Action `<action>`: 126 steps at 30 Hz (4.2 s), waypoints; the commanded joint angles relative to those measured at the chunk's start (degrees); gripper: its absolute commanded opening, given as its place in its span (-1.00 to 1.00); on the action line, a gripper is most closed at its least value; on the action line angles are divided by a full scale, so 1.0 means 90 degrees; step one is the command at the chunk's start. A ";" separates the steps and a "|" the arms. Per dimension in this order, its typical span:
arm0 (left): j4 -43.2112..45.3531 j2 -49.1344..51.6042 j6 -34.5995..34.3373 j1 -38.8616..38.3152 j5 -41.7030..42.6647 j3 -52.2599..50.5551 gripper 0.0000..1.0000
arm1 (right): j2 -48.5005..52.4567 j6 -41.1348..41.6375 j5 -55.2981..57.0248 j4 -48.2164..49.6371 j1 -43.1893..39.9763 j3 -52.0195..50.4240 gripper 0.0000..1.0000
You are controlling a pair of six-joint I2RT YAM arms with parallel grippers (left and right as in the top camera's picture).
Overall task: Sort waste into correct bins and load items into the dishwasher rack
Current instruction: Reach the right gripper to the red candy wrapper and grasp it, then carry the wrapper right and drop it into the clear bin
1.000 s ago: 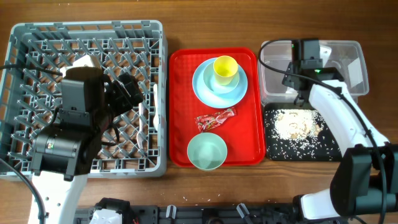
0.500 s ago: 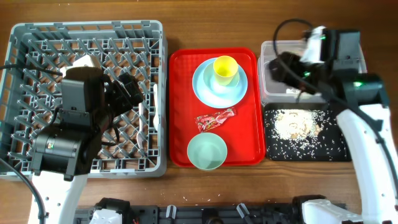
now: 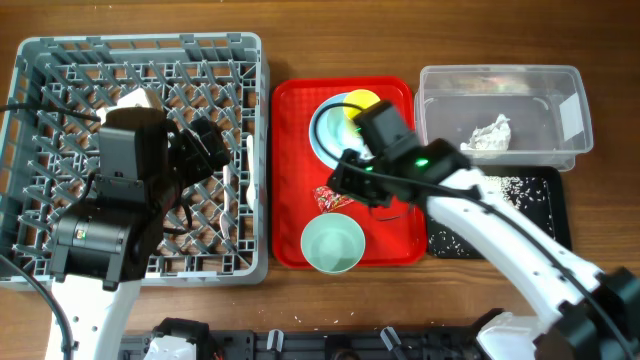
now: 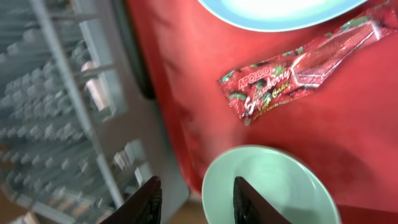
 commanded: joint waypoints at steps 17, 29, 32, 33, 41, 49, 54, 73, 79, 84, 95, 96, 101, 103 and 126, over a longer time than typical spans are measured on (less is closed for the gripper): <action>0.0017 -0.0010 0.0010 0.0051 -0.0041 0.0036 1.00 | 0.2164 0.1923 0.3599 0.1379 0.1066 -0.0073 -0.31; 0.0017 -0.0010 0.0010 0.0051 -0.0041 0.0036 1.00 | 0.2487 0.1921 0.3691 0.1027 0.1054 -0.0073 -0.18; 0.0017 -0.0010 0.0007 0.0051 -0.0041 0.0036 1.00 | 0.2487 0.1919 0.3808 0.0469 0.0971 -0.0073 -0.18; 0.0017 -0.0010 0.0010 0.0051 -0.0041 0.0036 1.00 | 0.2487 0.1921 0.3810 0.0330 0.0952 -0.0073 -0.18; 0.0017 -0.0010 0.0010 0.0051 -0.0041 0.0036 1.00 | 0.2363 0.1678 0.3927 -0.0107 0.0736 -0.0061 -0.12; 0.0017 -0.0010 0.0007 0.0051 -0.0041 0.0036 1.00 | 0.1066 0.0073 0.3968 -0.0121 0.0510 0.0313 -0.10; 0.0017 -0.0010 0.0010 0.0051 -0.0041 0.0036 1.00 | 0.0376 0.1088 0.3815 -0.0811 0.0512 0.0301 -0.34; 0.0017 -0.0010 0.0010 0.0051 -0.0041 0.0036 1.00 | 0.0576 0.5119 0.3184 0.0724 0.0510 -0.1690 0.12; 0.0017 -0.0010 0.0007 0.0051 -0.0041 0.0036 1.00 | 0.1205 0.5588 0.3174 0.0896 0.0512 -0.1727 0.12; 0.0017 -0.0010 0.0010 0.0051 -0.0041 0.0036 1.00 | 0.1535 0.5566 0.3155 0.0945 0.0510 -0.1727 -0.13; 0.0017 -0.0010 0.0010 0.0051 -0.0041 0.0036 1.00 | 0.1324 0.4364 0.3206 0.0945 0.0464 -0.1722 -0.91; 0.0017 -0.0010 0.0010 0.0051 -0.0041 0.0036 1.00 | 0.1256 0.4189 0.3213 0.0942 0.0457 -0.1722 -0.91; 0.0017 -0.0010 0.0010 0.0051 -0.0041 0.0036 1.00 | 0.0279 0.2958 0.3801 0.0809 0.0452 -0.1469 -0.91; 0.0017 -0.0010 0.0010 0.0051 -0.0041 0.0036 1.00 | -0.0260 0.2329 0.4218 0.0821 0.0452 -0.1336 -0.91; 0.0017 -0.0010 0.0007 0.0051 -0.0041 0.0039 1.00 | -0.0522 -0.0894 0.3468 0.3079 -0.4235 -0.1277 -0.85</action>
